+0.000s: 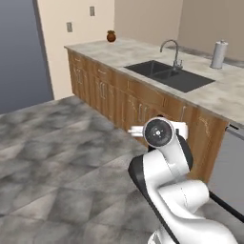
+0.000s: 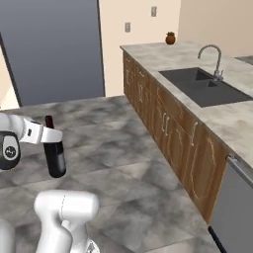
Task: There is a wine glass and glass cup on the dining counter. Place the wine bottle next to the wine glass and the juice bottle next to the glass cup.
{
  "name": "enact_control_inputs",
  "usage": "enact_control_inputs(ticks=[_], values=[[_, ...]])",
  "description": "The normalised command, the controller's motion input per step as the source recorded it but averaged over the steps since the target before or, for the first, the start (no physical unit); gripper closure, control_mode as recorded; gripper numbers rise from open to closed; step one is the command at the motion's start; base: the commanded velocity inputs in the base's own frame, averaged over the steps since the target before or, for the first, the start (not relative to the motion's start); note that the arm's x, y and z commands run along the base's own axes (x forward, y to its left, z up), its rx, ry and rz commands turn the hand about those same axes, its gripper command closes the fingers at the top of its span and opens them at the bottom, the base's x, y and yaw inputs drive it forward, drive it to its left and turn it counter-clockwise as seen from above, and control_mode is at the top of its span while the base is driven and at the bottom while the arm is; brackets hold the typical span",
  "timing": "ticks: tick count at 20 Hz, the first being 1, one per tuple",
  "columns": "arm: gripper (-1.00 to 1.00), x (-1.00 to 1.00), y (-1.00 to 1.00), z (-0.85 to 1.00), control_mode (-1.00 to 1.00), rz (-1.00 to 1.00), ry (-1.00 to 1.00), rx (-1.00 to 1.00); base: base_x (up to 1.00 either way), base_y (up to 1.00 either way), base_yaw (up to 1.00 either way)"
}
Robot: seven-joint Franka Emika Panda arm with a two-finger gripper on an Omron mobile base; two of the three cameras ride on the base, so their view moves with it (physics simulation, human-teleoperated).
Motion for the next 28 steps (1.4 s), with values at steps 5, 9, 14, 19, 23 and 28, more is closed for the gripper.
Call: enact_control_inputs(ticks=[5, 9, 14, 19, 23, 28], values=[[1.0, 0.0, 0.0, 0.0, 1.0, 0.0, 0.0, 0.0, -0.06, -0.27, -0.57], [1.0, 0.0, 0.0, 0.0, 1.0, 0.0, 0.0, 0.0, -0.08, -0.29, -0.57], [1.0, 0.0, 0.0, 0.0, 1.0, 0.0, 0.0, 0.0, -0.03, -0.23, -0.66], [1.0, 0.0, 0.0, 0.0, 1.0, 0.0, 0.0, 0.0, 0.0, -0.38, -0.52], [1.0, 0.0, 0.0, 0.0, 1.0, 0.0, 0.0, 0.0, 0.0, -0.45, -0.49], [1.0, 0.0, 0.0, 0.0, 1.0, 0.0, 0.0, 0.0, 0.0, -0.61, -0.27]])
